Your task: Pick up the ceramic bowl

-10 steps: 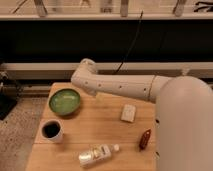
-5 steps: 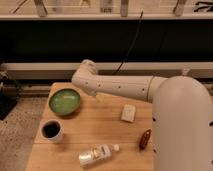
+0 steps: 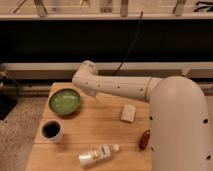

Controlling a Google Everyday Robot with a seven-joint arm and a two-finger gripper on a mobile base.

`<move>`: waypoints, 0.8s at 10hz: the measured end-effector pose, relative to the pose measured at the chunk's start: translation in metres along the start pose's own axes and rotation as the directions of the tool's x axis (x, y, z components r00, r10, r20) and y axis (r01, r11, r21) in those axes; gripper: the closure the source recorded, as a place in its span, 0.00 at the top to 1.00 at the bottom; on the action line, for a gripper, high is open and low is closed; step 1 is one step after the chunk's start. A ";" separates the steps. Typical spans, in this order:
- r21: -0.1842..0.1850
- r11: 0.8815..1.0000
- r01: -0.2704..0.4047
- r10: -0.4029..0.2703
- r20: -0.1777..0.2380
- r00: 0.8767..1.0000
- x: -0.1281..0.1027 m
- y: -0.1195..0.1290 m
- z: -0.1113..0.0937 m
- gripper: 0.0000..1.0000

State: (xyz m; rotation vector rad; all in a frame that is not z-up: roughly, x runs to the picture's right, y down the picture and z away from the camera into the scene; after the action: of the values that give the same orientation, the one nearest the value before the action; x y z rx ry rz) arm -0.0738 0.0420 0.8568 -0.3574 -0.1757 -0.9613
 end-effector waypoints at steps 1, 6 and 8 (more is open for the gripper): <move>0.002 1.000 0.008 -0.008 0.004 1.000 -0.001 -0.002 0.003 0.80; 0.000 0.999 0.042 -0.042 0.028 0.999 -0.003 -0.003 0.015 0.80; -0.001 0.998 0.061 -0.061 0.038 0.997 -0.005 -0.004 0.021 0.80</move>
State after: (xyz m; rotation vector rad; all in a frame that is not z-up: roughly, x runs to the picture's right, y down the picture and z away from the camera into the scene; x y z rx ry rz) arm -0.0800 0.0515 0.8759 -0.3749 -0.2214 -1.0153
